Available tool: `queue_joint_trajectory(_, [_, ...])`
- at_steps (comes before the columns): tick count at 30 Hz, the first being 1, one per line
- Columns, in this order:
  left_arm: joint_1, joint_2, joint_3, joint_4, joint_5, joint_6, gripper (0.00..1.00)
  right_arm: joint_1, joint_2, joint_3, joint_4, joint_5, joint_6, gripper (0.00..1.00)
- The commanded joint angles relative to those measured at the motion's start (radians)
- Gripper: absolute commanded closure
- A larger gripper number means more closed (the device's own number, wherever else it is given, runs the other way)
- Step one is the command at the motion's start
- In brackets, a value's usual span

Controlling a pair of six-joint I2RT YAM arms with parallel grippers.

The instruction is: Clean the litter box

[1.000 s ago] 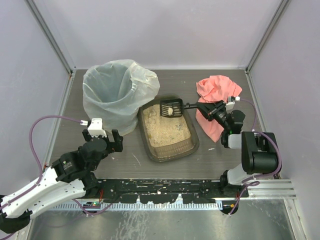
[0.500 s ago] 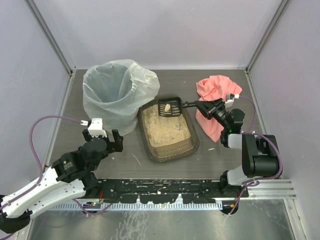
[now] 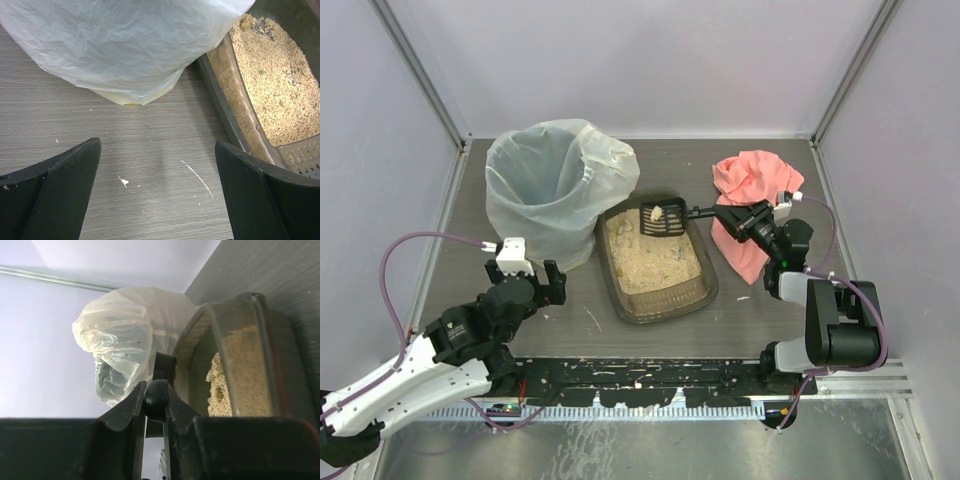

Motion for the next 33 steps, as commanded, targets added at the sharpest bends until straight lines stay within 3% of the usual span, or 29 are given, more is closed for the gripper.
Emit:
queue_joint_trajectory(1, [-0.003,-0.007,0.015,0.015,-0.015,-0.012,0.02,0.044,-0.011,0.108,-0.060,-0.082,-0.115,0.99])
queue_joint_trajectory(4, [-0.003,-0.011,0.000,0.034,-0.024,-0.008,0.02,0.004,-0.065,-0.008,0.036,0.053,0.020,0.99])
queue_joint_trajectory(7, [-0.004,-0.009,0.018,0.010,-0.013,-0.013,0.02,0.053,-0.090,0.115,-0.163,-0.034,-0.146,0.99])
queue_joint_trajectory(8, [-0.003,-0.011,0.015,0.009,-0.020,-0.014,0.02,0.074,-0.099,0.121,-0.158,-0.041,-0.141,0.99])
queue_joint_trajectory(10, [-0.004,-0.018,0.005,0.011,-0.042,-0.017,0.02,0.079,-0.157,0.079,-0.151,0.022,-0.081,0.99])
queue_joint_trajectory(13, [-0.003,-0.026,0.011,-0.012,-0.054,-0.030,0.02,0.105,-0.265,0.098,-0.275,0.086,-0.101,1.00])
queue_joint_trajectory(20, [-0.003,-0.053,-0.003,-0.030,-0.085,-0.057,0.02,0.190,-0.430,0.276,-0.625,0.262,-0.167,0.99])
queue_joint_trajectory(25, [-0.003,-0.053,-0.006,-0.028,-0.089,-0.056,0.02,0.276,-0.407,0.425,-0.697,0.385,-0.196,0.99])
queue_joint_trajectory(33, [-0.003,-0.080,-0.009,-0.016,-0.069,-0.024,0.02,0.417,-0.219,0.657,-0.678,0.516,-0.244,0.99])
